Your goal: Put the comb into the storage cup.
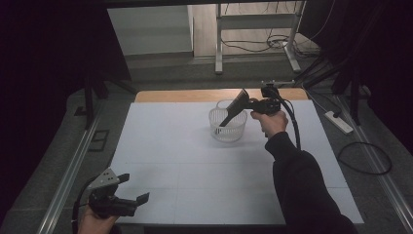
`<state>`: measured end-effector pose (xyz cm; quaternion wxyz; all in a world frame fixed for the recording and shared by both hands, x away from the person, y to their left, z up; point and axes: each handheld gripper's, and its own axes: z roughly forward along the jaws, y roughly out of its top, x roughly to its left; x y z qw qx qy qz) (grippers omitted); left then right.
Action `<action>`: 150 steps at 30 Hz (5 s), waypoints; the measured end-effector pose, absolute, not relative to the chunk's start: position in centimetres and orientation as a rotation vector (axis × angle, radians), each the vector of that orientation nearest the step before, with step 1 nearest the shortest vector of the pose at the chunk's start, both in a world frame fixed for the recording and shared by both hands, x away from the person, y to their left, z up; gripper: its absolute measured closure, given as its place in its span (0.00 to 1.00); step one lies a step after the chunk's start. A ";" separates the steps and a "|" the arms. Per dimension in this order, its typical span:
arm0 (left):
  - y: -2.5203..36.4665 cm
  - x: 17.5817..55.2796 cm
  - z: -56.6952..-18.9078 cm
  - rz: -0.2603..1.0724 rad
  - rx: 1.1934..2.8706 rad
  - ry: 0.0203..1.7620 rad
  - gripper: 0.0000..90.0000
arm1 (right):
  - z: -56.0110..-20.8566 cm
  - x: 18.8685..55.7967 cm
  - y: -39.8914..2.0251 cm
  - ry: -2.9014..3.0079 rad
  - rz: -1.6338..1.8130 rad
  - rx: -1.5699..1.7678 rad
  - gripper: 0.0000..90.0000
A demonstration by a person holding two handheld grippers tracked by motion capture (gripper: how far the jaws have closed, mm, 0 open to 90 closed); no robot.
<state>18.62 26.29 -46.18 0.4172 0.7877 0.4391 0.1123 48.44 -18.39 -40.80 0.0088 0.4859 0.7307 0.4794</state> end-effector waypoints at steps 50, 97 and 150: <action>26.3 18.7 -46.2 0.276 1.977 1.109 0.00 | -42.1 49.1 -19.6 2.261 1.224 1.504 0.76; 26.3 18.7 -46.2 0.278 1.979 1.113 0.00 | -42.6 48.4 -19.4 2.298 1.030 1.373 0.13; 26.5 18.6 -46.1 0.314 1.964 1.131 0.00 | -41.4 43.0 -21.7 2.310 1.152 1.132 0.00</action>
